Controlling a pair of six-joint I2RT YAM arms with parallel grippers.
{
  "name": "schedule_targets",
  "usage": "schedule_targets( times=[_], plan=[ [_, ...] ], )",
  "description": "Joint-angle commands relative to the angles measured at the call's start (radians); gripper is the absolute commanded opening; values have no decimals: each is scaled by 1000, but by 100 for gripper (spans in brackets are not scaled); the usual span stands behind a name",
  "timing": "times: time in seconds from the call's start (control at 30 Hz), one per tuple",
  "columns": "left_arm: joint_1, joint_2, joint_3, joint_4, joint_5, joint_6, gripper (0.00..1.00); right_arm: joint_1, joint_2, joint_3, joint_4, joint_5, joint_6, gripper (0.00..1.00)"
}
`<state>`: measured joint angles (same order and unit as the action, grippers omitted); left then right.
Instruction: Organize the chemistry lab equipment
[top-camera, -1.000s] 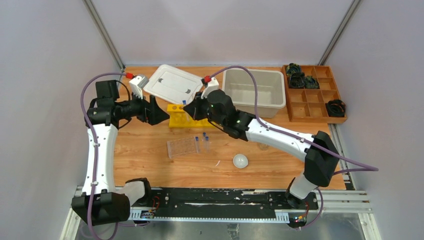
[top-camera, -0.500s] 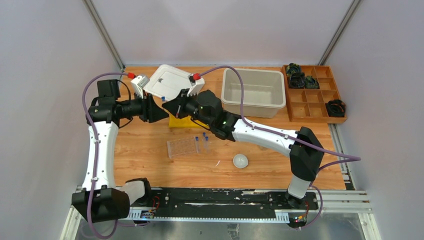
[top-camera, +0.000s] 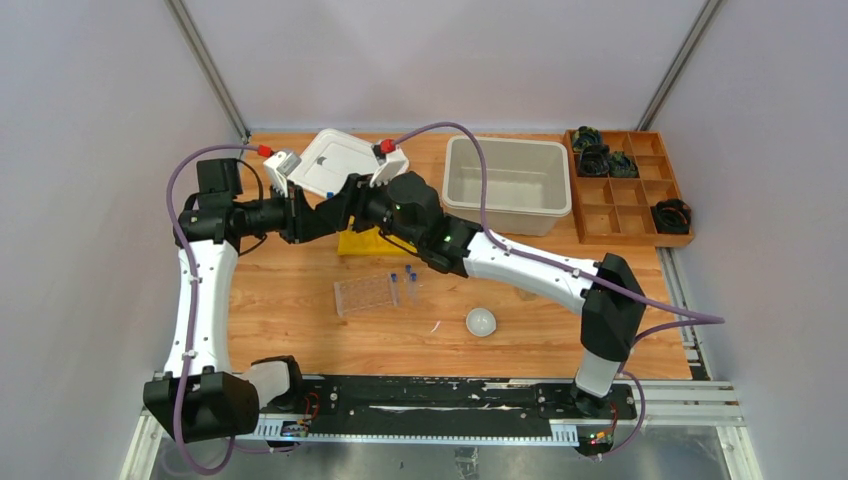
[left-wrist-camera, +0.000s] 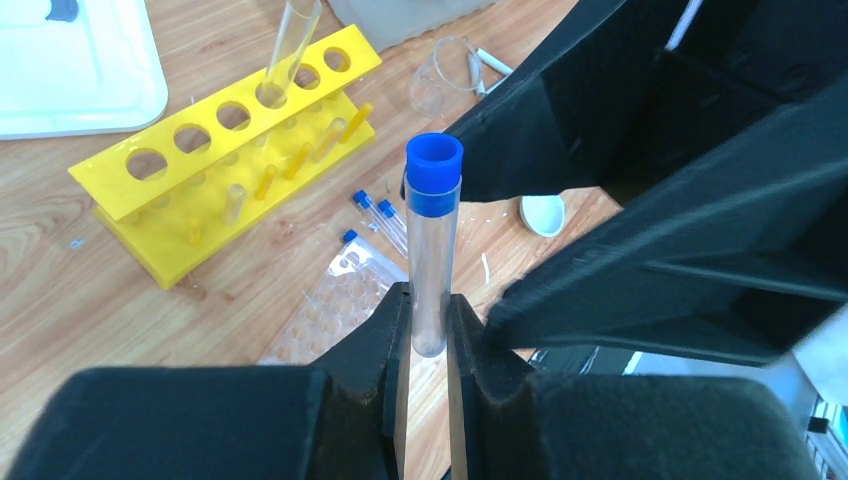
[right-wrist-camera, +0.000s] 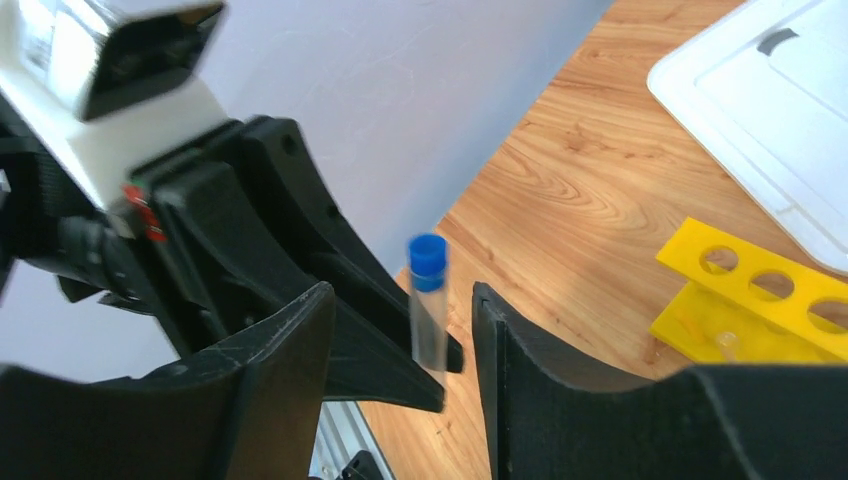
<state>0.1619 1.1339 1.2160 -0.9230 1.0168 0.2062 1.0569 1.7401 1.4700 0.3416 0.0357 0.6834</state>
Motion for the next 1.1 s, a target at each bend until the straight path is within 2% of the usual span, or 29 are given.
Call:
schedule_targets(
  times=[0.0,0.13,0.23,0.83,0.9,1.07],
  plan=[
    [-2,-29,-16,7,21,51,0,-13,21,159,-218,-56,-56,57],
    [-2,-36,-8,7,22,65,0,-38,56,265,-372,-142,-84,51],
    [-2,-33,-2,7,20,67,0,-47,62,287,-408,-189,-97,44],
    [-2,-40,-18,9,66,71,0,-86,122,380,-480,-199,-135,38],
    [-3,-40,-19,8,65,73,0,-87,129,387,-481,-203,-136,32],
    [-2,-41,-25,9,55,74,0,-89,126,384,-482,-196,-164,6]
  ],
)
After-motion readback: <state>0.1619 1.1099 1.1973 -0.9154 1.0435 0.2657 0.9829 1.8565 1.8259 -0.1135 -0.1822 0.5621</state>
